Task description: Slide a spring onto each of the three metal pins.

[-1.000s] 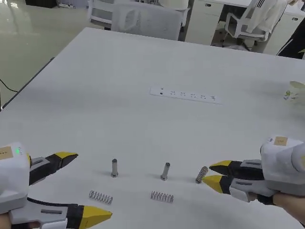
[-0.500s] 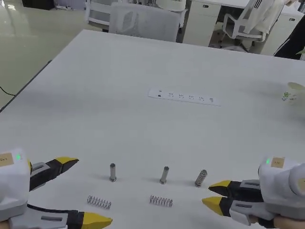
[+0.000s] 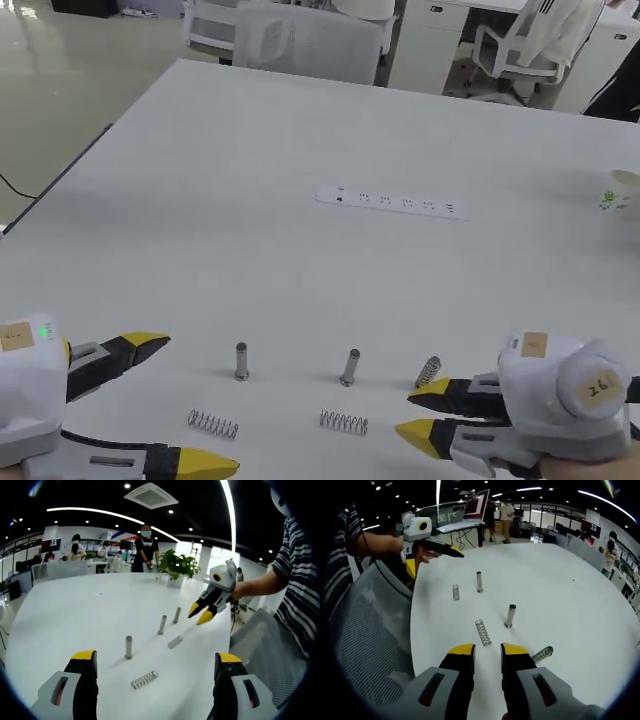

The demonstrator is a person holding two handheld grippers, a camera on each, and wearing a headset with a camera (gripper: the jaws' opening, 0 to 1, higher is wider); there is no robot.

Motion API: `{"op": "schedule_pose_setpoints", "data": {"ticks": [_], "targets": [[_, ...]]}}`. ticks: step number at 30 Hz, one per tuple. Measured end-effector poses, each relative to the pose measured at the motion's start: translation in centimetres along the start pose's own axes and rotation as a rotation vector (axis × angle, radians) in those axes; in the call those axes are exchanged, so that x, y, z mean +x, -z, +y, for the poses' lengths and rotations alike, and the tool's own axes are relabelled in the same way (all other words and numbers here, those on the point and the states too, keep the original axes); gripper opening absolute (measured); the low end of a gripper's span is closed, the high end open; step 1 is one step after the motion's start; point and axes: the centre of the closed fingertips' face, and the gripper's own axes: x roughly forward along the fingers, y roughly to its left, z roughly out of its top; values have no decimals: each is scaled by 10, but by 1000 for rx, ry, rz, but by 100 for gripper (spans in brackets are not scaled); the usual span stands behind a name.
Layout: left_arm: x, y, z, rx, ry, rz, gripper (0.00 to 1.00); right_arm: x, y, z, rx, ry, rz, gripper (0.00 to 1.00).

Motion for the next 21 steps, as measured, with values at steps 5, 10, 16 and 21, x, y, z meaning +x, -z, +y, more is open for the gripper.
{"op": "schedule_pose_setpoints", "data": {"ticks": [5, 10, 16, 21], "targets": [[-2, 0, -1, -1, -2, 0, 94, 13, -4, 6, -32, -21, 13, 18], [-3, 2, -4, 4, 0, 6, 94, 28, -9, 10, -78, -39, 27, 17], [-4, 2, -9, 15, 9, 17, 93, 46, -2, 5, -112, -44, 68, 15], [-6, 3, -11, 16, 10, 24, 92, 54, 10, 1, -110, -60, 110, 14]]}}
